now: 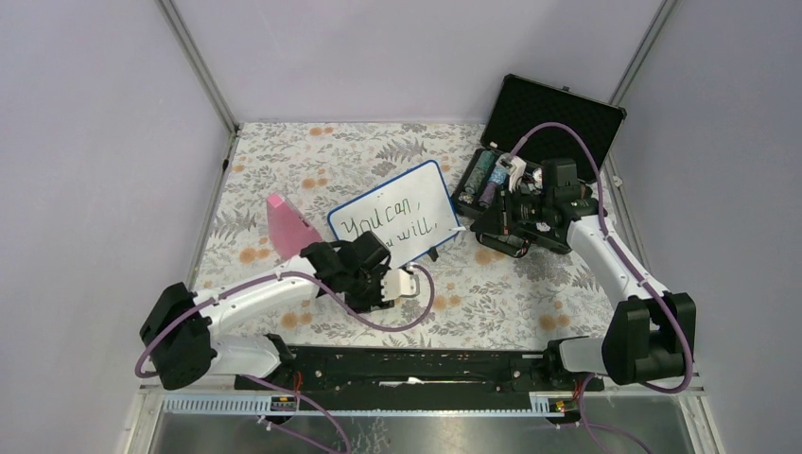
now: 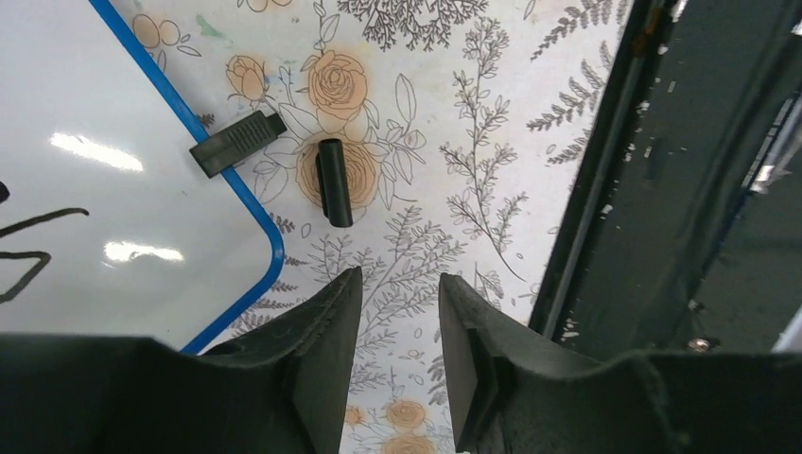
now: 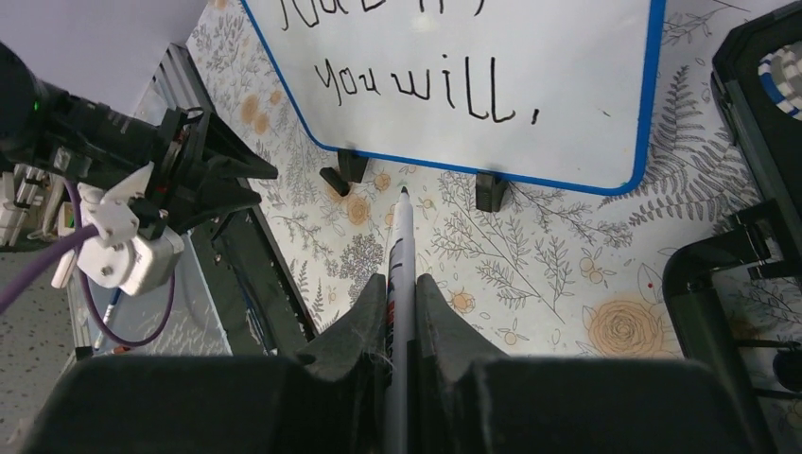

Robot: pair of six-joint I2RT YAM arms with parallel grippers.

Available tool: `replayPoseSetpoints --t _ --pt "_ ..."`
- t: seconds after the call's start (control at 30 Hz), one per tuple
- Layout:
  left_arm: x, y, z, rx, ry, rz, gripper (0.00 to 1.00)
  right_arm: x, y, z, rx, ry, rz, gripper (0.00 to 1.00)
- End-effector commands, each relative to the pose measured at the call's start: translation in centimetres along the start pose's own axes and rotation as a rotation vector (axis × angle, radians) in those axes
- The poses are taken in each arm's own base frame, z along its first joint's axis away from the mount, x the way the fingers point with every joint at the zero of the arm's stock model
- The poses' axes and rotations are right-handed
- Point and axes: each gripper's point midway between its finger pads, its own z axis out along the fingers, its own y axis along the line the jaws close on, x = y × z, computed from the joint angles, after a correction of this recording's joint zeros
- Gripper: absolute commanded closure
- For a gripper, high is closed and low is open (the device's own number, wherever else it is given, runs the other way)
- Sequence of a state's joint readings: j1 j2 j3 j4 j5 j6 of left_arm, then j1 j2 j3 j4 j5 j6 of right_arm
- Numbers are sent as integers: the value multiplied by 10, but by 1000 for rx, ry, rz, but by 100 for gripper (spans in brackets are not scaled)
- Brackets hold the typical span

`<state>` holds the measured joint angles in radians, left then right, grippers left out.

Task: Write a sentence on the whiteboard
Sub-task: Pick up the pen cap from the center of the board.

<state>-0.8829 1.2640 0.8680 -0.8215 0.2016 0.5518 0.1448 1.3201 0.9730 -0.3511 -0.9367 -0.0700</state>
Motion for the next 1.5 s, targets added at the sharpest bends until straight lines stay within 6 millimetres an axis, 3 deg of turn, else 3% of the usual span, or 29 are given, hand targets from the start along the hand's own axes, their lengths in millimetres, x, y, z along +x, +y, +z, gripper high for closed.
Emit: replayPoseSetpoints --t 0.0,0.33,0.87,1.23,1.47 --pt "-18 23 6 -138 -62 70 59 -14 6 -8 -29 -55 -22 100" --pt "-13 31 30 -146 -19 142 60 -13 5 -13 -27 -67 -11 100" --pt "7 19 63 -44 60 154 66 -11 3 -13 -18 -67 -13 100" --pt "7 7 63 32 64 159 81 -12 2 -14 -13 -69 -18 100" --pt "3 13 67 1 59 122 77 -12 3 -14 -12 -70 -20 100"
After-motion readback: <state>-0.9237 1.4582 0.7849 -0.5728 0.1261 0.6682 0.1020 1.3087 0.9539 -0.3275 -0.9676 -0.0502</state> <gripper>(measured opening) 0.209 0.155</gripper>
